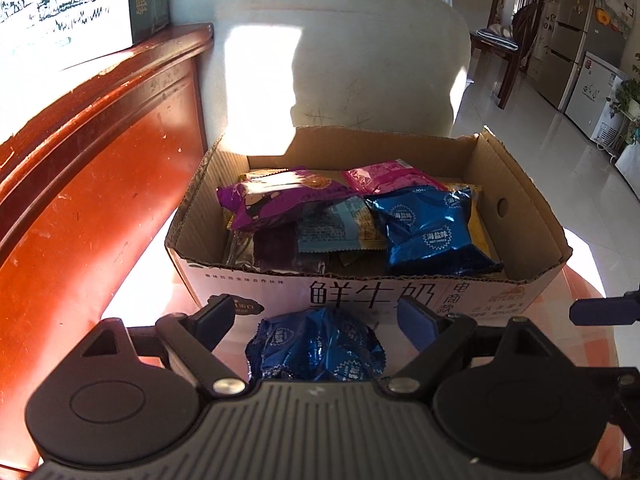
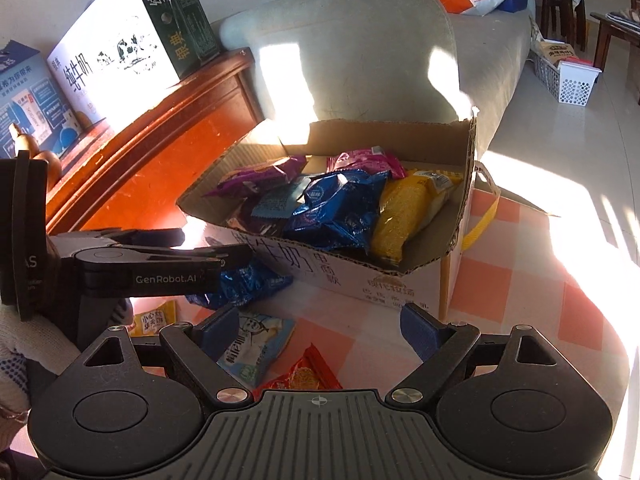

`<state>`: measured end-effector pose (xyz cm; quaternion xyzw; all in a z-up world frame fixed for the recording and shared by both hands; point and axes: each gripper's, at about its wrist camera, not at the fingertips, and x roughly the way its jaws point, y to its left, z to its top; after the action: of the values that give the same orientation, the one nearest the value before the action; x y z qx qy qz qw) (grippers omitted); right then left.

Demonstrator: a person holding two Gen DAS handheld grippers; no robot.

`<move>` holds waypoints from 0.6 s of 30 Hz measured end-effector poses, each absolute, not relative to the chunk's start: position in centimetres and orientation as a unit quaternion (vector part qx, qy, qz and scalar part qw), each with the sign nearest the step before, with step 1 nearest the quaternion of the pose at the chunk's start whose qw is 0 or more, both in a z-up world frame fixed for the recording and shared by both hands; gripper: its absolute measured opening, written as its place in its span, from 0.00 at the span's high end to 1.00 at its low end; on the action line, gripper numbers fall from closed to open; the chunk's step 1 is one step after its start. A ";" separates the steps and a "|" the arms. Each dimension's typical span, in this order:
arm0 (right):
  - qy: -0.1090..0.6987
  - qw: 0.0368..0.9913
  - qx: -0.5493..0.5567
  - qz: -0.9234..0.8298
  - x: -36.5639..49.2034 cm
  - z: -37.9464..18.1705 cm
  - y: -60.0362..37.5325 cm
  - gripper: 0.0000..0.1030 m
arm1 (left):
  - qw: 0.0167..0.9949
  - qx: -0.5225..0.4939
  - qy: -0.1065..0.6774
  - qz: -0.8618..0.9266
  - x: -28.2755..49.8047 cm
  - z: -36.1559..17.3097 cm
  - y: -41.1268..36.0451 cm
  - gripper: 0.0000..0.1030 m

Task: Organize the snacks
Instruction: 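Move left tool to dark blue bag while right tool moves to red bag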

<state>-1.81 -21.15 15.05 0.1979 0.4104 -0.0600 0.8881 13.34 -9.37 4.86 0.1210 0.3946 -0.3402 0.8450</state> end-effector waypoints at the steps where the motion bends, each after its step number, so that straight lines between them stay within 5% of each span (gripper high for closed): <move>1: 0.418 0.886 0.192 -0.055 -1.9 14.6 -21.0 0.13 | 0.844 0.123 0.396 -0.340 13.3 4.6 -9.5 0.15; 18: 0.491 0.859 0.138 0.034 -2.6 10.1 -17.5 0.05 | 0.830 0.148 0.415 -0.342 13.4 1.4 -11.0 0.15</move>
<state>-2.58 -17.49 10.08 0.1376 0.4914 0.0344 0.8593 13.44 -10.97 1.44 0.1481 0.4150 -0.3420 0.8300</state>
